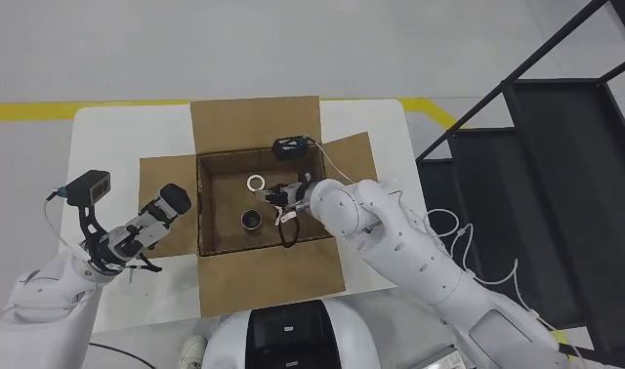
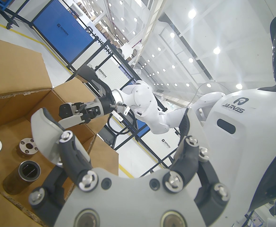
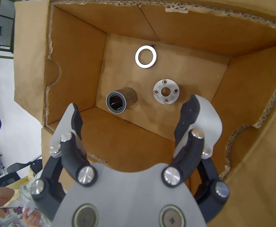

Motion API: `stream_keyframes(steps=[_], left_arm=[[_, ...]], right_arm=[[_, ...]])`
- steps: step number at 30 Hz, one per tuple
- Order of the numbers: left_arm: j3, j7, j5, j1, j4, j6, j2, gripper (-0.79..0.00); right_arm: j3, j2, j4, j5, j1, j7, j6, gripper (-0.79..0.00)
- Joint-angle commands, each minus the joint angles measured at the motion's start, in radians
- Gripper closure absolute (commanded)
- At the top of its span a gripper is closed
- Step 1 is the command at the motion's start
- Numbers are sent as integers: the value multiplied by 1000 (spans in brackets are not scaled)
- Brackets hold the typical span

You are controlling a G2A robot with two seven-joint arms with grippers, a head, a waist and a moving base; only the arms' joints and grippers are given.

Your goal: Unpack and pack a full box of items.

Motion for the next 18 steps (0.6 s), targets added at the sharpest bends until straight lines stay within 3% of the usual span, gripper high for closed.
stream_keyframes(steps=[1, 18], left_arm=[[0, 0, 0, 0, 0, 0, 0, -785], [0, 0, 0, 0, 0, 0, 0, -785]], right_arm=[[-24, -11, 13, 3, 18, 1, 27, -785], [-40, -18, 21, 19, 26, 8, 31, -785]])
